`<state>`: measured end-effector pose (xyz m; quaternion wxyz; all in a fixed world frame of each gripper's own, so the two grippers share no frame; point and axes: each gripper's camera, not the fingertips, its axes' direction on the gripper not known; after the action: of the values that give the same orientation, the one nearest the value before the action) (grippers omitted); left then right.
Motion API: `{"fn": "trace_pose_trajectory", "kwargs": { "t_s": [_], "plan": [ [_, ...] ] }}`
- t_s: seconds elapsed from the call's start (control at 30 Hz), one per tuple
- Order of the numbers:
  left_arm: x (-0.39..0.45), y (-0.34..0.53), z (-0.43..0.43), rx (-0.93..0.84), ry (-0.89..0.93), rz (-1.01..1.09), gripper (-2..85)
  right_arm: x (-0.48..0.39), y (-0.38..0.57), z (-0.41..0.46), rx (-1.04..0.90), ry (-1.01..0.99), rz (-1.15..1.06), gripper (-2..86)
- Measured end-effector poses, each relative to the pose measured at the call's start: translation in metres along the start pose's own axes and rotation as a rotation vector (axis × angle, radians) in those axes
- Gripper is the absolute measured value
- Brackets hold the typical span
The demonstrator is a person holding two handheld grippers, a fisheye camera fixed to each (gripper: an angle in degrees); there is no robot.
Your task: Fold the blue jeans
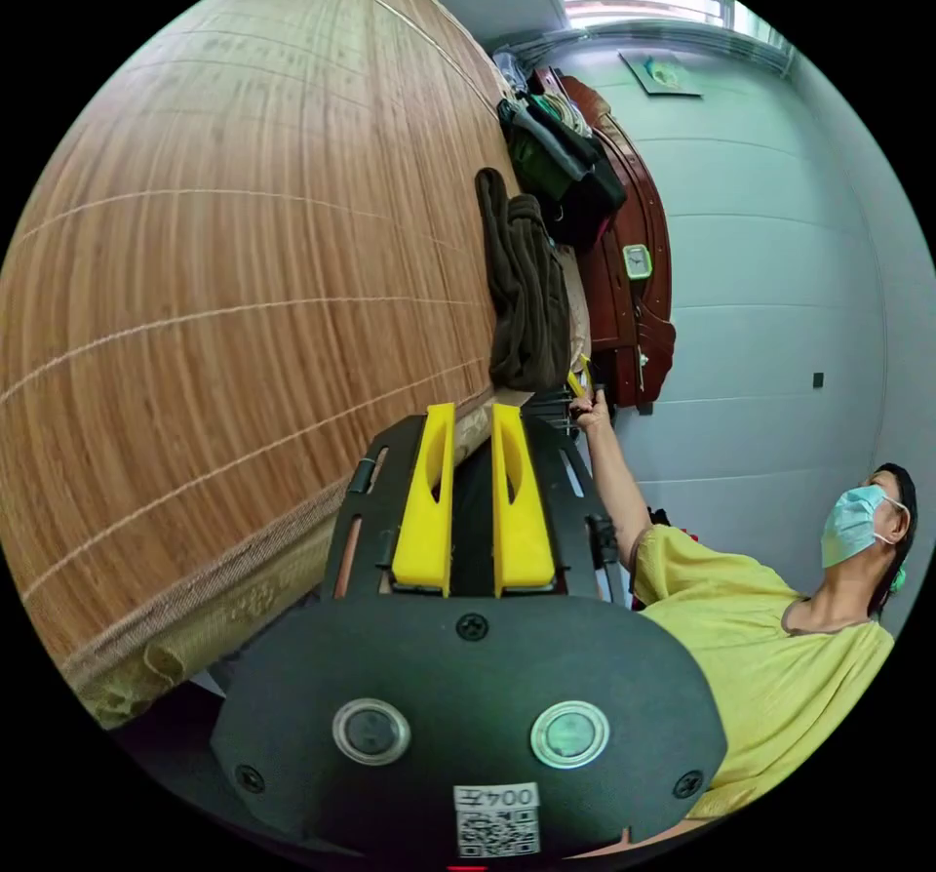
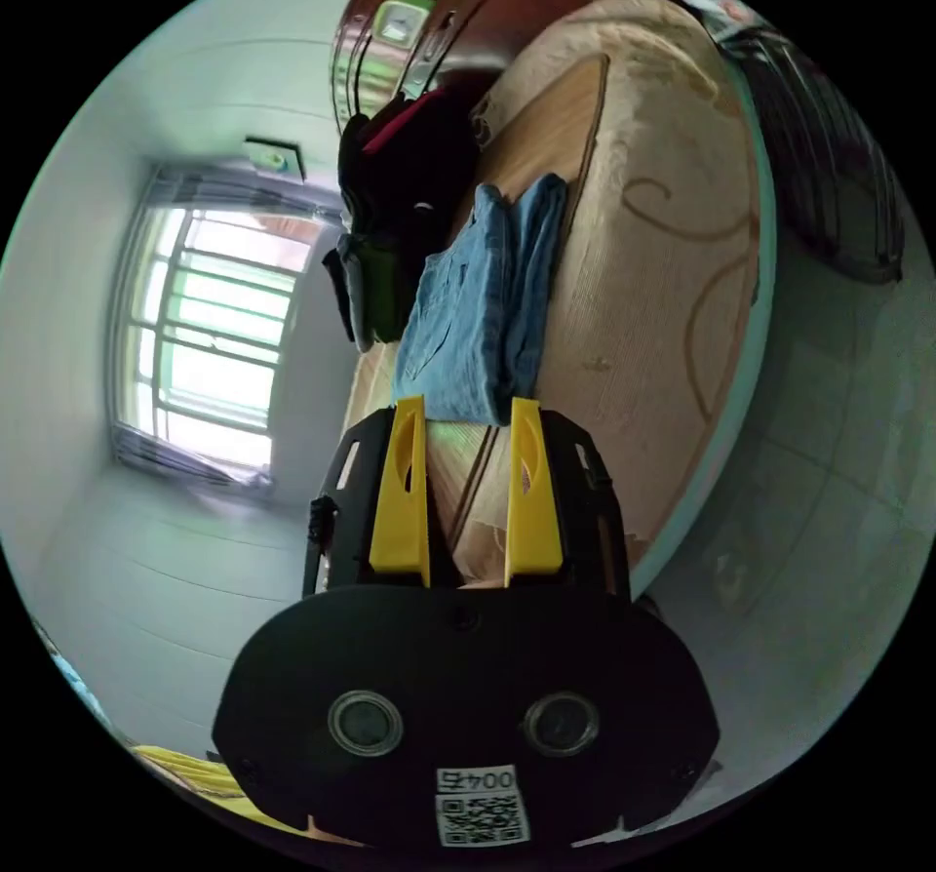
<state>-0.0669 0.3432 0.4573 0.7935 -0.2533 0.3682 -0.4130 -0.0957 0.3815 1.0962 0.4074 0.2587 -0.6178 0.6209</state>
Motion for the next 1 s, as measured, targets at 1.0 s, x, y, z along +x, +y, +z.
{"fn": "trace_pose_trajectory", "kwargs": {
  "t_s": [1.0],
  "plan": [
    [-0.039, 0.077, -0.102, 0.122, 0.101, -0.004, 2.9, -0.380, 0.021, -0.006, -0.197, -0.535, -0.624, 0.3]
  ]
}}
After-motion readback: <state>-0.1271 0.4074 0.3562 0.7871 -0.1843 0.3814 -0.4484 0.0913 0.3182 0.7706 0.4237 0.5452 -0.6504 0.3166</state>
